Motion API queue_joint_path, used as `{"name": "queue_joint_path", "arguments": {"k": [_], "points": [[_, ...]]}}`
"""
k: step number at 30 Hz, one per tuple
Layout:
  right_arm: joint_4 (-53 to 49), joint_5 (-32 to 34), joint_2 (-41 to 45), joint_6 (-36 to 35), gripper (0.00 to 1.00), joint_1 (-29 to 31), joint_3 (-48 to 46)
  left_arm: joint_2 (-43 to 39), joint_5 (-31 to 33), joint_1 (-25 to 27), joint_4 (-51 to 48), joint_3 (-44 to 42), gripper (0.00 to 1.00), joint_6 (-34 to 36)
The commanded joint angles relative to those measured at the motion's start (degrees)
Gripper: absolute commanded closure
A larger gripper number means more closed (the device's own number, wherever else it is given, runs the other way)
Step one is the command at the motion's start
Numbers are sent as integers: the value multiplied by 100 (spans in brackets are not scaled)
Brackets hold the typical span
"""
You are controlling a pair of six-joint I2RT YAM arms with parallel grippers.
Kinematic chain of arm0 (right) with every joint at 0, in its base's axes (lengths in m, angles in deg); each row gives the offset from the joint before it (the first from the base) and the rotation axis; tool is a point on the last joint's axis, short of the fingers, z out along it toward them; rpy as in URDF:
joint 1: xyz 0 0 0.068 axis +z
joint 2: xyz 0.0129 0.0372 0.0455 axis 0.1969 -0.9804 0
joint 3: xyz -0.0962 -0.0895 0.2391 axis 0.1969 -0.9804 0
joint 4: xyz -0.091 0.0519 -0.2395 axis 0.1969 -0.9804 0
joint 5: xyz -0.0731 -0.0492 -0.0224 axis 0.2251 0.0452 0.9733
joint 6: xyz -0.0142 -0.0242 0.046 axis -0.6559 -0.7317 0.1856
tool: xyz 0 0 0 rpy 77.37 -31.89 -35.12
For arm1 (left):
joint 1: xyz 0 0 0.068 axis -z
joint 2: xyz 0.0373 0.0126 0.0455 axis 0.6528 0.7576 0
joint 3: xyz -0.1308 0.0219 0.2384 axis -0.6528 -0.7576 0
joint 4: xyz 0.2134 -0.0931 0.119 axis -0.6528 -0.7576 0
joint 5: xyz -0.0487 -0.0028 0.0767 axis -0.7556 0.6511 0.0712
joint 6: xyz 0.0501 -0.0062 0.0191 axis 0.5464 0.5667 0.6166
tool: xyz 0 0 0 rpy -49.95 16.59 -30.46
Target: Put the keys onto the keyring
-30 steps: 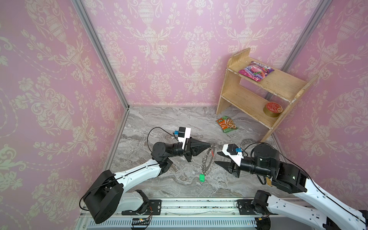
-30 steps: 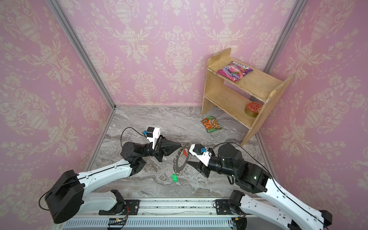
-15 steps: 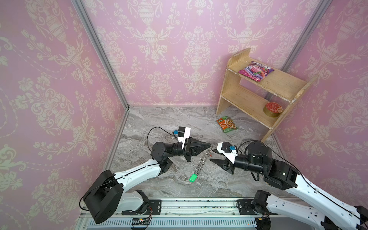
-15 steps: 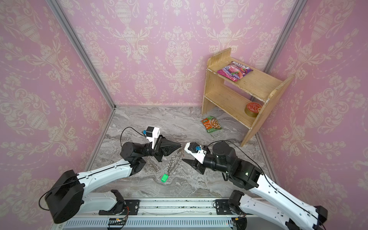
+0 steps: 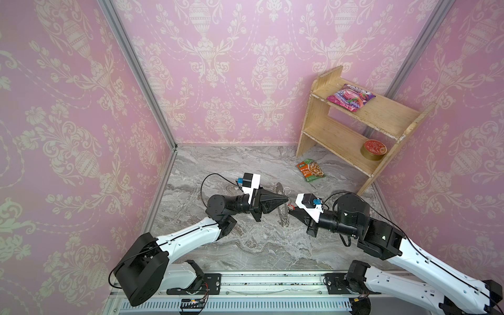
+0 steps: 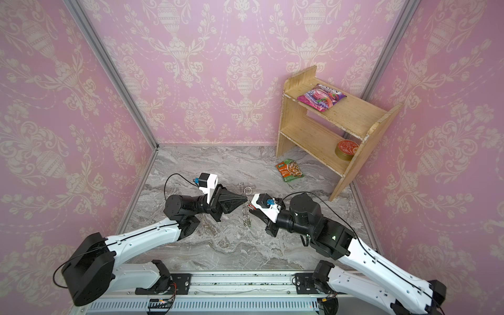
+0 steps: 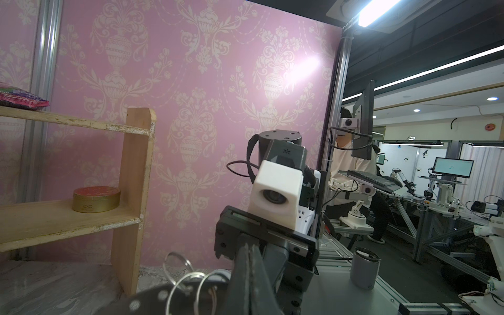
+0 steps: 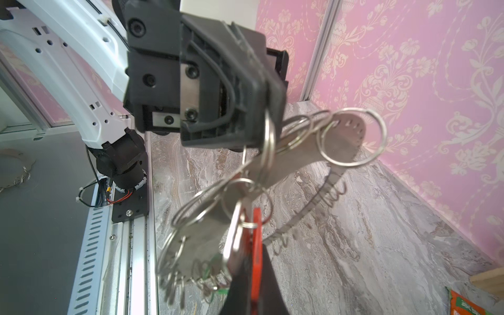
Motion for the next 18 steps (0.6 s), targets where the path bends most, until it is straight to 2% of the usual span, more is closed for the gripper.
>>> {"name": "queue_joint_path", "arguments": {"k": [1,11,18], "points": [[-6,73,79,13,100,-31,43,-57,-115,-40,274,152,100,-123],[-1129,410,131,-270,100,-20,566,-197,-136,-40,-65,152,100,71],[-1514,611,148,-420,100,16,830,-138,-193,-26,-95,178,100,39]]}}
